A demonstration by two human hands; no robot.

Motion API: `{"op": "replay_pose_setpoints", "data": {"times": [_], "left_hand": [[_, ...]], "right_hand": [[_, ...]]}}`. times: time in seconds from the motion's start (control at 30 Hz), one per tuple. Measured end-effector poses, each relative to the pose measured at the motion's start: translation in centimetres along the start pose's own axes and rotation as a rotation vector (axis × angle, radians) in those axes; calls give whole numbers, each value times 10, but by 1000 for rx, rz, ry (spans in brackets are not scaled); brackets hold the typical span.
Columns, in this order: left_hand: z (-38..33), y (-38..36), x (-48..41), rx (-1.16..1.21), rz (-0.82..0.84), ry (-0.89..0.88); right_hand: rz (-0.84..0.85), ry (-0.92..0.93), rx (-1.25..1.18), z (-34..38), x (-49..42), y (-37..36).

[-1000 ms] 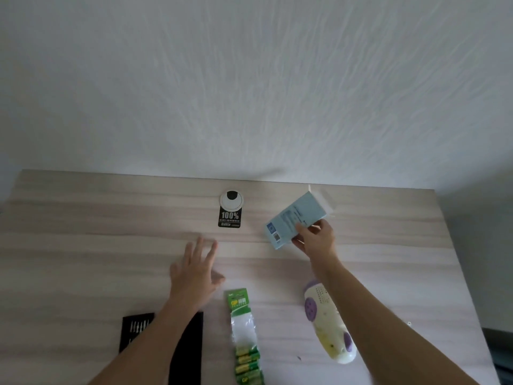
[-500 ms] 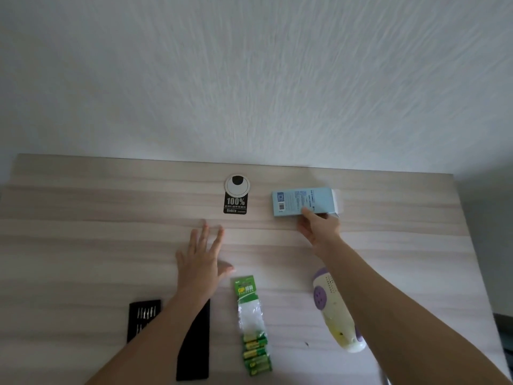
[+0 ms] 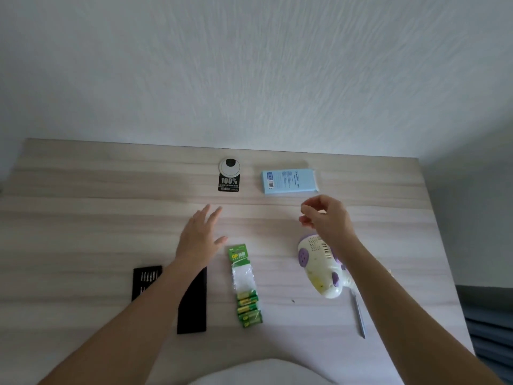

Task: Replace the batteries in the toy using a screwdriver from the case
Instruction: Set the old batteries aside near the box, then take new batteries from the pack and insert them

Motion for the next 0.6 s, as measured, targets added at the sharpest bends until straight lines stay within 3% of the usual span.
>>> {"op": "replay_pose_setpoints", "data": {"times": [0.13, 0.33, 0.6], "left_hand": [[-37, 7, 50, 134, -133, -83], [-46, -32, 111, 260, -159, 4], [-45, -75, 131, 302, -116, 44]], "right_hand": [[-1, 233, 251, -7, 66, -10], [119, 419, 438, -66, 114, -68], [146, 374, 839, -115, 111, -137]]}}
Point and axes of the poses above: each hand's wrist, its own x-axis away from the middle knuckle, its own y-axis out of the back of the hand, z = x × y, the point moved 10 cm from there along -x, towards the middle knuckle, and after that the axes turned 12 degrees about -y, right-handed, at the moved point
